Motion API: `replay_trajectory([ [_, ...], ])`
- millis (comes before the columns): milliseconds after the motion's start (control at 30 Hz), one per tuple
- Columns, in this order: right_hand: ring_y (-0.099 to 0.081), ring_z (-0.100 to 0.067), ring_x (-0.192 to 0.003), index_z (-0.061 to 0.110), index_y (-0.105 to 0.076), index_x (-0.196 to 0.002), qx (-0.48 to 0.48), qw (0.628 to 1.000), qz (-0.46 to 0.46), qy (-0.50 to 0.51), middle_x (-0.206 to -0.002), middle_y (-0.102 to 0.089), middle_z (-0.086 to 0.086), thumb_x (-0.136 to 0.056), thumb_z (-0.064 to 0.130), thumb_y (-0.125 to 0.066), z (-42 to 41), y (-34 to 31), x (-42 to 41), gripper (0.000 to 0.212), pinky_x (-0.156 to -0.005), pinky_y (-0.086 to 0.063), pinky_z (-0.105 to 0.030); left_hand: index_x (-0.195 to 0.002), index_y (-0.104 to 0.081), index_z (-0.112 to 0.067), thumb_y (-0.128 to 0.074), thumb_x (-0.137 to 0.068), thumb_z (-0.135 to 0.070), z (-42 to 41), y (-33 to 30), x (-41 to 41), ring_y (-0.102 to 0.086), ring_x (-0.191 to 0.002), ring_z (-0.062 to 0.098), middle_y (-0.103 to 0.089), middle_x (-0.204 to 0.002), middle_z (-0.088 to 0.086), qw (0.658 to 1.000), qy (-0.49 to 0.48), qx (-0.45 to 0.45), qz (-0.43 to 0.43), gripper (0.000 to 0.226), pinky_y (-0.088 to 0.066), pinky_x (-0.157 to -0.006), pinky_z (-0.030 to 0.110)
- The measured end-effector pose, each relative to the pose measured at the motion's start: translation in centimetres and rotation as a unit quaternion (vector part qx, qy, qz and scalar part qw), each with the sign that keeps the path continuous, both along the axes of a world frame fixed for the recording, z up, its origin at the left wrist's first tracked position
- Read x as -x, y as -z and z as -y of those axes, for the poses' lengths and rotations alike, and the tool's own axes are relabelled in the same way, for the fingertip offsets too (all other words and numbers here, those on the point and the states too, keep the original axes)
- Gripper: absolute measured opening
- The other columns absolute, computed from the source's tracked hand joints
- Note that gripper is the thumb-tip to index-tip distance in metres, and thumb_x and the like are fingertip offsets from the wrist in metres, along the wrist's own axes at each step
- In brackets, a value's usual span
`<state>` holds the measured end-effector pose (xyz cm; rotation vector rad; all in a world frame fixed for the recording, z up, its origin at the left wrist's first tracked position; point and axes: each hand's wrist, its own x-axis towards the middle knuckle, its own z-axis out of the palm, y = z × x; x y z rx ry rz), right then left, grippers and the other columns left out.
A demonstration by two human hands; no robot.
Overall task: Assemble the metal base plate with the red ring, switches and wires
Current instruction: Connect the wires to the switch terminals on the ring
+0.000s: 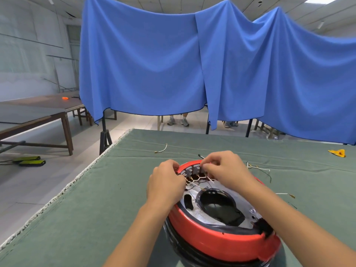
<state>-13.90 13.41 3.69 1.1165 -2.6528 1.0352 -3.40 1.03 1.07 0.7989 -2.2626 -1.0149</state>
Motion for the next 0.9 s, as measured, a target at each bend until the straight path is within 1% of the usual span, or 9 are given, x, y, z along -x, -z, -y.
replay_trajectory([
  [167, -0.06, -0.015, -0.084, 0.039, -0.062, -0.072, -0.012, 0.983, -0.087, 0.163, -0.074, -0.06, 0.021, -0.083, 0.025, -0.058, -4.5, -0.1, 1.5, 0.018, -0.066, -0.042, -0.029, -0.108, -0.066, -0.022, -0.057, -0.077, -0.012, 0.2, 0.2, 0.2, -0.062, -0.103, 0.023, -0.07, -0.107, 0.0, 1.0, 0.005, 0.024, 0.005, 0.033, -0.05, -0.089, 0.037],
  [333, -0.06, -0.018, -0.099, 0.03, -0.067, -0.098, -0.004, 0.984, 0.009, 0.18, -0.101, -0.066, 0.008, -0.084, 0.019, -0.058, -5.6, 1.2, 2.5, 0.02, -0.088, -0.047, -0.035, -0.109, -0.066, -0.022, -0.058, -0.079, -0.013, 0.3, 0.2, 0.1, -0.062, -0.104, 0.022, -0.069, -0.109, -0.001, 0.999, 0.002, 0.033, 0.005, 0.033, -0.049, -0.09, 0.037],
  [433, -0.062, -0.021, -0.096, 0.025, -0.069, -0.099, -0.01, 0.98, 0.084, 0.178, -0.098, -0.069, 0.002, -0.088, 0.015, -0.06, -5.6, 1.4, 3.2, 0.018, -0.082, -0.045, -0.03, -0.107, -0.066, -0.021, -0.055, -0.082, -0.016, 0.1, 0.0, -0.2, -0.061, -0.103, 0.024, -0.069, -0.107, 0.0, 0.999, 0.0, 0.046, 0.012, 0.028, -0.049, -0.088, 0.035],
  [533, -0.062, -0.023, -0.091, 0.021, -0.073, -0.102, 0.019, 0.972, 0.127, 0.197, -0.094, -0.07, -0.003, -0.088, 0.015, -0.063, -5.4, 1.8, 3.3, 0.018, -0.078, -0.043, -0.03, -0.105, -0.065, -0.018, -0.05, -0.085, -0.02, -1.0, -0.9, -0.3, -0.053, -0.106, 0.025, -0.066, -0.106, 0.003, 0.987, -0.01, 0.154, 0.036, 0.026, -0.044, -0.083, 0.034],
  [600, -0.063, -0.026, -0.091, 0.018, -0.073, -0.101, 0.047, 0.965, 0.133, 0.221, -0.097, -0.071, -0.006, -0.087, 0.013, -0.061, -4.7, 2.0, 3.1, 0.019, -0.08, -0.047, -0.032, -0.105, -0.065, -0.018, -0.049, -0.086, -0.022, -2.3, -1.5, -0.4, -0.049, -0.109, 0.024, -0.065, -0.104, 0.002, 0.979, 0.014, 0.202, 0.022, 0.025, -0.043, -0.086, 0.035],
  [667, -0.063, -0.029, -0.095, 0.016, -0.073, -0.096, 0.051, 0.961, 0.13, 0.239, -0.099, -0.071, -0.007, -0.087, 0.011, -0.055, -3.8, 2.2, 2.3, 0.021, -0.083, -0.05, -0.034, -0.108, -0.065, -0.021, -0.049, -0.086, -0.024, -3.5, -1.7, -0.5, -0.051, -0.111, 0.021, -0.065, -0.11, 0.001, 0.978, 0.065, 0.196, 0.011, 0.028, -0.044, -0.091, 0.036],
  [767, -0.062, -0.029, -0.097, 0.02, -0.072, -0.092, 0.054, 0.964, 0.129, 0.224, -0.096, -0.071, -0.003, -0.085, 0.015, -0.051, -2.8, 2.6, 1.0, 0.023, -0.088, -0.049, -0.037, -0.117, -0.061, -0.026, -0.049, -0.087, -0.03, -4.4, -1.4, -0.7, -0.053, -0.113, 0.017, -0.062, -0.119, -0.001, 0.968, 0.138, 0.204, 0.051, 0.033, -0.043, -0.095, 0.033],
  [833, -0.061, -0.029, -0.091, 0.02, -0.069, -0.085, 0.048, 0.971, 0.103, 0.212, -0.085, -0.069, 0.0, -0.086, 0.026, -0.051, -2.8, 2.9, 0.3, 0.019, -0.08, -0.048, -0.035, -0.123, -0.057, -0.027, -0.049, -0.088, -0.034, -4.3, -1.1, -0.8, -0.049, -0.117, 0.015, -0.06, -0.123, -0.004, 0.954, 0.154, 0.244, 0.082, 0.037, -0.04, -0.096, 0.031],
  [900, -0.058, -0.029, -0.086, 0.016, -0.063, -0.078, 0.053, 0.974, 0.086, 0.201, -0.076, -0.064, 0.001, -0.089, 0.035, -0.049, -3.3, 2.9, 0.3, 0.026, -0.07, -0.042, -0.032, -0.127, -0.053, -0.028, -0.047, -0.089, -0.037, -4.2, -0.9, -0.7, -0.047, -0.12, 0.014, -0.059, -0.126, -0.007, 0.944, 0.163, 0.268, 0.098, 0.04, -0.038, -0.098, 0.031],
])
